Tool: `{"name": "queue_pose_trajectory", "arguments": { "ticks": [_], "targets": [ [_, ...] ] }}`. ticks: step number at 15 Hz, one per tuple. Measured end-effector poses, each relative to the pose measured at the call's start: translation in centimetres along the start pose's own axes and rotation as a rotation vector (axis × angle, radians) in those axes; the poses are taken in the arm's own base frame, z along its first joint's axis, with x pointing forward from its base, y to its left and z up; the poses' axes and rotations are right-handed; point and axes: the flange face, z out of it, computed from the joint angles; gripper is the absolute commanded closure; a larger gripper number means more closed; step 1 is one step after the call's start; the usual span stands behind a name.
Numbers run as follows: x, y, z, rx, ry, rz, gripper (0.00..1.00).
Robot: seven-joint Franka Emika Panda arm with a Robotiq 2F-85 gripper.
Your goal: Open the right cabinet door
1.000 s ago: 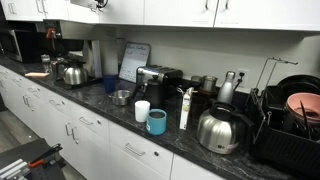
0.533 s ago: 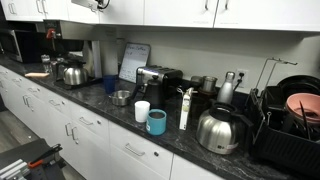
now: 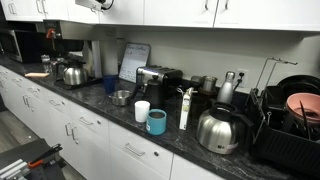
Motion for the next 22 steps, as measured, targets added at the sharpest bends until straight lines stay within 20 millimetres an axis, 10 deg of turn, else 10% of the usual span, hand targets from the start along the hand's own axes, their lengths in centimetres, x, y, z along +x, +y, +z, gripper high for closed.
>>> {"name": "queue_pose_trajectory", "arguments": {
  "ticks": [22],
  "targets": [
    [-2.0, -0.7, -3.8, 0.065, 0.066, 0.009, 0.97]
  ]
}}
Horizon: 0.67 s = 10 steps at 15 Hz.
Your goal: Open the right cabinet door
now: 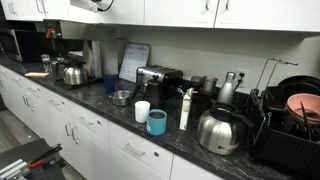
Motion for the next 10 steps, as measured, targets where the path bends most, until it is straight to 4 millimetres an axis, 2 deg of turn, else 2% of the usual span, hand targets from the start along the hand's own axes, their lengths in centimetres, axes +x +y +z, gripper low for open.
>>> {"name": "queue_pose_trajectory", "arguments": {
  "ticks": [10],
  "targets": [
    [-0.7, -2.9, -7.5, 0.010, -0.043, -0.042, 0.97]
  ]
}}
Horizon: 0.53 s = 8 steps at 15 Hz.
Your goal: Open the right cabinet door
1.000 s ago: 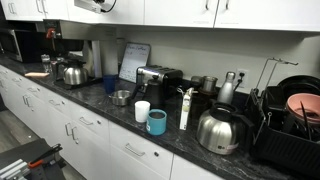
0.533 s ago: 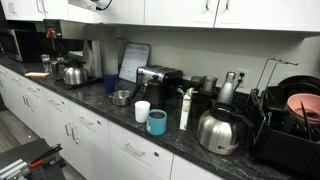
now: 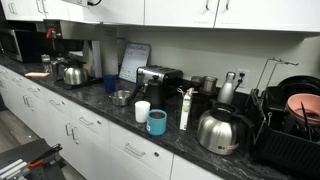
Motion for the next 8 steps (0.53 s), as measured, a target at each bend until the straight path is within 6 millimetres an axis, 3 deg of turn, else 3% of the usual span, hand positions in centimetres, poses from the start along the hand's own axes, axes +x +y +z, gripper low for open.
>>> {"name": "queue_pose_trajectory", "arguments": {
  "ticks": [8],
  "targets": [
    [-0.3, -1.9, -4.7, -0.065, -0.038, -0.111, 0.97]
  ]
}}
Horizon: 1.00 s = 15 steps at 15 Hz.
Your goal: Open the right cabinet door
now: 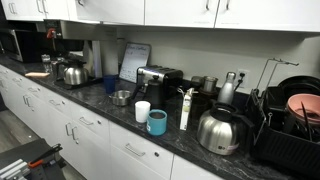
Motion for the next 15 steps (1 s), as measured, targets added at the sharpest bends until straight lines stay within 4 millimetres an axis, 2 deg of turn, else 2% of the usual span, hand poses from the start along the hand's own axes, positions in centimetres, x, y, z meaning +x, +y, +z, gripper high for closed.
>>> {"name": "queue_pose_trajectory", "arguments": {
  "ticks": [11, 15],
  "targets": [
    [0.1, -1.5, -7.3, -0.087, -0.094, -0.154, 0.97],
    [0.5, -2.1, -9.2, -0.140, -0.150, -0.161, 0.97]
  ]
}}
